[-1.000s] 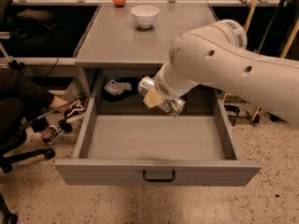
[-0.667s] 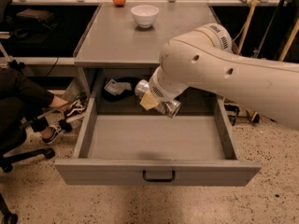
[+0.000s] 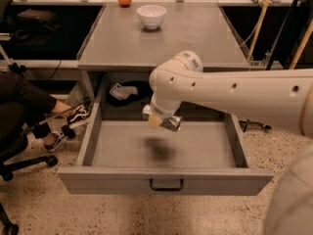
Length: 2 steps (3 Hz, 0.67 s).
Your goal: Place redbull can into top drawer
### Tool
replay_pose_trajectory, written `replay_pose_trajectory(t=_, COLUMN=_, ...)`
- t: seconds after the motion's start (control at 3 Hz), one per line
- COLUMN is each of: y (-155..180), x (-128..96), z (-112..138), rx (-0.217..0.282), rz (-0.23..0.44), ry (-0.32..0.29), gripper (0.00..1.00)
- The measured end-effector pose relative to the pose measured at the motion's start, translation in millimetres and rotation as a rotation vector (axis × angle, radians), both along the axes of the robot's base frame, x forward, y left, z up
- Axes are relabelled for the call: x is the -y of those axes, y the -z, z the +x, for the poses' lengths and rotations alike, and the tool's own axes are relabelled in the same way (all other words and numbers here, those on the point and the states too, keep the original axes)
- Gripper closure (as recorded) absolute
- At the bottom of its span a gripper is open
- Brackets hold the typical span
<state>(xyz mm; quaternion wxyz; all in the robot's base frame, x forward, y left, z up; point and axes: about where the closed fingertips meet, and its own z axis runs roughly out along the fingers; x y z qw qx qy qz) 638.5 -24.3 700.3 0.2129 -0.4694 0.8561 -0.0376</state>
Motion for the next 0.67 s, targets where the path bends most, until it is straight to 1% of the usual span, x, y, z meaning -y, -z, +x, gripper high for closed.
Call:
replay_pose_trajectory(t=0.33, y=51.2, x=9.6, z=0.8, rx=-0.098, rz=-0.075, ry=-0.073, gripper=1.0)
replay_pose_trajectory(t=0.67, y=58.4, x=9.9, z=-0.6, rx=-0.106, rz=-0.093, ry=-0.109, gripper=0.81)
